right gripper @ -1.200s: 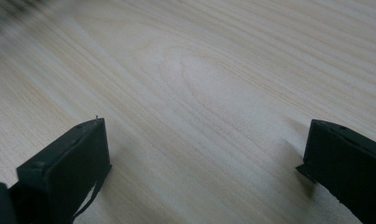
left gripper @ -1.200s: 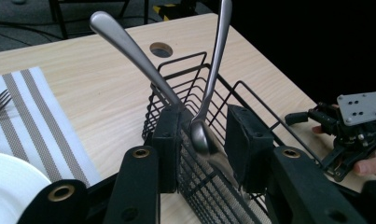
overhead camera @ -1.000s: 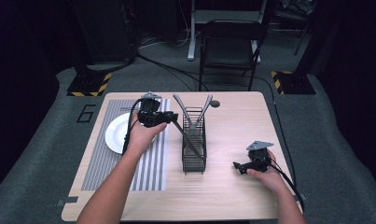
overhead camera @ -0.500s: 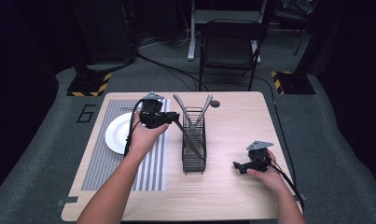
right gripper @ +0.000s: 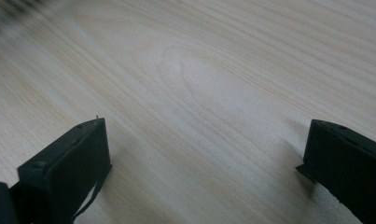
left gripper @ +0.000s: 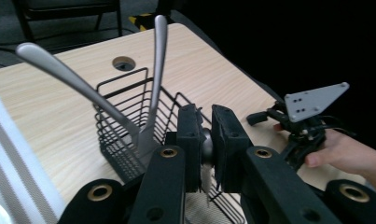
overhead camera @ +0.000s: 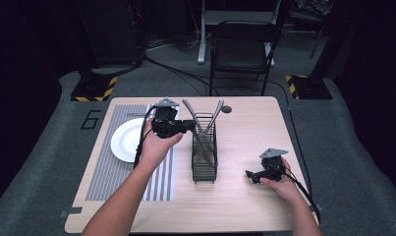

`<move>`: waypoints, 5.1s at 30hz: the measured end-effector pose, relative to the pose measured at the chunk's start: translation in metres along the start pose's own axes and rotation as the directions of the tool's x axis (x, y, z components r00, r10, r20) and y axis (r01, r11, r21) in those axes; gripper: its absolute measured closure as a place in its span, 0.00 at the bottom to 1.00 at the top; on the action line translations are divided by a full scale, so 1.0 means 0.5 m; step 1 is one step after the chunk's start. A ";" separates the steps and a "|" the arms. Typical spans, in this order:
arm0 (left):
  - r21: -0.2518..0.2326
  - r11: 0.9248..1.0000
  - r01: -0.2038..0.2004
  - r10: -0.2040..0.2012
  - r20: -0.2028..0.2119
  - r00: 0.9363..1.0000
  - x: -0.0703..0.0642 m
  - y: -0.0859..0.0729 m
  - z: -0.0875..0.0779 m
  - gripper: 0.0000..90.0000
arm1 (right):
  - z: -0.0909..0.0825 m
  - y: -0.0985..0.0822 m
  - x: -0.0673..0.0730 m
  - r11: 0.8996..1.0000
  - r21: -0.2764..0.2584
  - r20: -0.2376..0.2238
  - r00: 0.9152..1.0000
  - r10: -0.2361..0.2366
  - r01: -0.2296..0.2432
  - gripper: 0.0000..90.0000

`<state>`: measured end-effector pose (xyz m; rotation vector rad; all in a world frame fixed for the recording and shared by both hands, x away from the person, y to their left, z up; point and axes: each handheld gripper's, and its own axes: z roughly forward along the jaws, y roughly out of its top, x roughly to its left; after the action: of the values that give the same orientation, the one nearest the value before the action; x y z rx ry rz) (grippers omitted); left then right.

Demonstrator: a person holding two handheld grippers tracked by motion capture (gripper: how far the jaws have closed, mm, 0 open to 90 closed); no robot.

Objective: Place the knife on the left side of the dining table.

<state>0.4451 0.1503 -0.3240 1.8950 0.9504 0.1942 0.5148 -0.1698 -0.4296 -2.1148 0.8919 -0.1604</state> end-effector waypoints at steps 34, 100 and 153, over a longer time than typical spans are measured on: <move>-0.053 0.998 -0.033 0.031 -0.041 0.999 -0.059 0.068 -0.097 0.93 | 0.000 0.000 0.000 1.000 0.003 -0.001 1.000 0.002 -0.002 0.00; -0.157 0.959 0.235 -0.259 -0.152 0.954 0.124 -0.084 -0.217 0.93 | 0.000 0.000 -0.001 1.000 -0.005 0.000 1.000 -0.006 0.006 0.00; -0.278 0.878 0.390 -0.468 -0.323 0.823 0.239 -0.261 -0.249 0.87 | 0.000 0.000 -0.001 1.000 -0.004 -0.003 1.000 -0.004 0.004 0.00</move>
<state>0.3947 0.3479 -0.3966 1.4309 1.5425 0.3809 0.5147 -0.1694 -0.4295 -2.1202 0.8905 -0.1634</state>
